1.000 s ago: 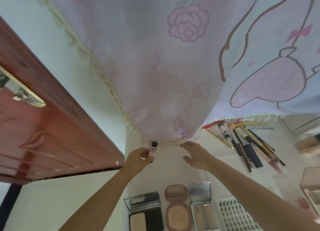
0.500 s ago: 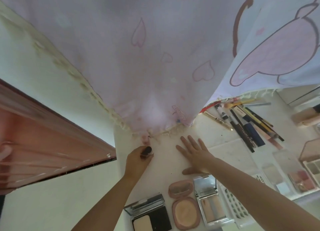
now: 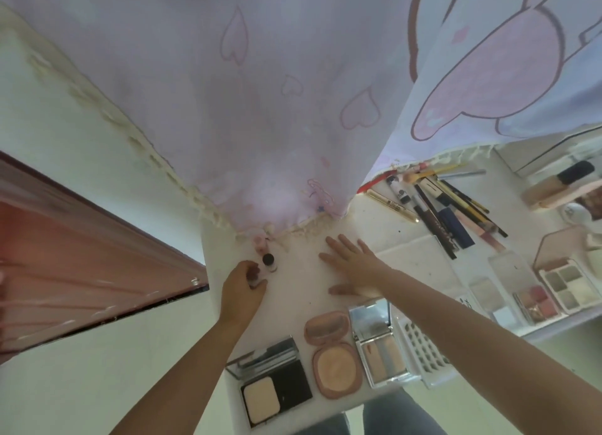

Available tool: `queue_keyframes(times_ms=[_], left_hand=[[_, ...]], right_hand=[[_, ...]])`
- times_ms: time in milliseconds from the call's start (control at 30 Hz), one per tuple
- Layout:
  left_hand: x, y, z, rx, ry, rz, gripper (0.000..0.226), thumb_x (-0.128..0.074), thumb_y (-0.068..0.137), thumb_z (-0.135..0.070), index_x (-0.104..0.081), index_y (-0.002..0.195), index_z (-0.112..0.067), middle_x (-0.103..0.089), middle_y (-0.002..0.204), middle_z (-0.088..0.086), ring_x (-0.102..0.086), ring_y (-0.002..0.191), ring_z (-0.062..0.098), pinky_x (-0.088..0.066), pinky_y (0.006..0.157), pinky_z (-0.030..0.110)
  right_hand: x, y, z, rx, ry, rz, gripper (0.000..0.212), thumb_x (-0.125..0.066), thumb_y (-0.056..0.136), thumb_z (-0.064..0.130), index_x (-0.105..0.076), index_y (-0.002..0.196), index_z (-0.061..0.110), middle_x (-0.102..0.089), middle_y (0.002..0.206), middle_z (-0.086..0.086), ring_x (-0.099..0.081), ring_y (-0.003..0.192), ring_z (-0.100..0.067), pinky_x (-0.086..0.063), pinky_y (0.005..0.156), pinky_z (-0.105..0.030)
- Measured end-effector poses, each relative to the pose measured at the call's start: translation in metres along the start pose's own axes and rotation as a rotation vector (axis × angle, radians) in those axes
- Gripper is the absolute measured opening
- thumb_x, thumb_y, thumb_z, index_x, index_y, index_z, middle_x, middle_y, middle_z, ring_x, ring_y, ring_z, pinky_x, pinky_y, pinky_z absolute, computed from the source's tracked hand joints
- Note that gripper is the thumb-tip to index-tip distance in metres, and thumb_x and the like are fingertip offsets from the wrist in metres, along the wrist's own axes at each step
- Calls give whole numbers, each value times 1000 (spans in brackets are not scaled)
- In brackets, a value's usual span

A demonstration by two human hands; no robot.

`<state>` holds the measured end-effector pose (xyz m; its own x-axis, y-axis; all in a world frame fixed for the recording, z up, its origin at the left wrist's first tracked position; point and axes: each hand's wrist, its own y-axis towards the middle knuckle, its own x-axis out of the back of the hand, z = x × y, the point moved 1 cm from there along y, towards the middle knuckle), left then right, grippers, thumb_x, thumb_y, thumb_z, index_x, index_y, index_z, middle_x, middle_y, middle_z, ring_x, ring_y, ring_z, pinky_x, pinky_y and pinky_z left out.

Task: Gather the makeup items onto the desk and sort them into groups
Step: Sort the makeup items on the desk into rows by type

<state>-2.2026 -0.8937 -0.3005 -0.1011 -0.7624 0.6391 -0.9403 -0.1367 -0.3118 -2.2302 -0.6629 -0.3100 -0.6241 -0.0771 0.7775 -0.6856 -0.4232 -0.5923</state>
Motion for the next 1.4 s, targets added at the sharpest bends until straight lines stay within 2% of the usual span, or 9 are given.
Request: queue_keyframes(times_ms=[233, 367, 533, 767, 933, 1067, 1200, 1300, 1400], left_hand=[[4, -39, -21, -114, 132, -48, 12, -57, 87, -11, -60, 94, -3, -59, 88, 6, -50, 78, 14, -39, 72, 22], [-14, -49, -53, -197, 203, -4, 17, -54, 89, -16, -60, 102, -7, -60, 101, 5, -50, 85, 9, -37, 78, 17], [-32, -48, -94, -233, 306, -12, 23, -49, 91, -22, -57, 111, -12, -59, 114, 0, -55, 100, 12, -31, 79, 10], [-50, -26, -150, -156, 353, 64, 31, -48, 92, -26, -52, 117, -8, -56, 112, 2, -54, 102, 19, -40, 85, 25], [-66, -21, -202, 317, -590, 287, 21, -49, 92, -31, -55, 83, -14, -56, 77, -2, -54, 69, 11, -45, 61, 22], [-74, -26, -226, 235, -980, 347, 12, -50, 92, -25, -57, 84, -20, -61, 85, -4, -57, 82, 11, -45, 67, 25], [-66, -25, -239, 119, -1189, 358, 18, -38, 95, -34, -46, 83, -23, -64, 85, 2, -62, 80, 17, -49, 70, 33], [-48, -24, -242, 65, -1005, 369, 19, -29, 95, -43, -41, 101, -30, -60, 66, 4, -59, 52, 14, -50, 52, 26], [-28, -29, -247, -147, -386, 395, 22, -37, 94, -43, -44, 107, -26, -44, 64, -3, -42, 48, 7, -34, 43, 16]], right_hand=[[28, -47, -67, -168, 221, -554, 36, -50, 91, 19, -52, 125, 6, -54, 129, -12, -45, 123, -25, -32, 104, -33], [44, -37, -101, -414, 53, -536, 38, -47, 92, 26, -48, 123, 4, -56, 121, -13, -48, 114, -29, -43, 92, -36], [45, -25, -107, -453, -67, -454, 32, -42, 92, 20, -47, 121, 8, -56, 118, -9, -50, 110, -25, -43, 88, -33], [57, -50, -111, -242, 337, -593, 25, -43, 93, 16, -61, 101, 0, -63, 98, -17, -57, 92, -30, -41, 78, -30], [81, -98, -100, -71, 1026, -744, 5, -60, 84, 6, -57, 80, 8, -59, 69, -9, -53, 59, -18, -40, 59, -25], [92, -122, -91, 25, 1206, -731, 20, -60, 83, 1, -51, 69, 12, -62, 54, 4, -50, 40, 0, -37, 41, -13], [103, -135, -92, 10, 1148, -734, 14, -53, 89, 7, -61, 78, 6, -61, 64, 5, -54, 50, 3, -40, 47, -6], [120, -143, -97, -54, 1064, -817, 21, -49, 91, 12, -62, 75, 12, -62, 69, 5, -56, 63, -6, -39, 54, -6], [146, -146, -95, -76, 980, -799, 29, -44, 94, 21, -54, 67, 21, -60, 67, 7, -55, 62, -9, -40, 55, -11]])
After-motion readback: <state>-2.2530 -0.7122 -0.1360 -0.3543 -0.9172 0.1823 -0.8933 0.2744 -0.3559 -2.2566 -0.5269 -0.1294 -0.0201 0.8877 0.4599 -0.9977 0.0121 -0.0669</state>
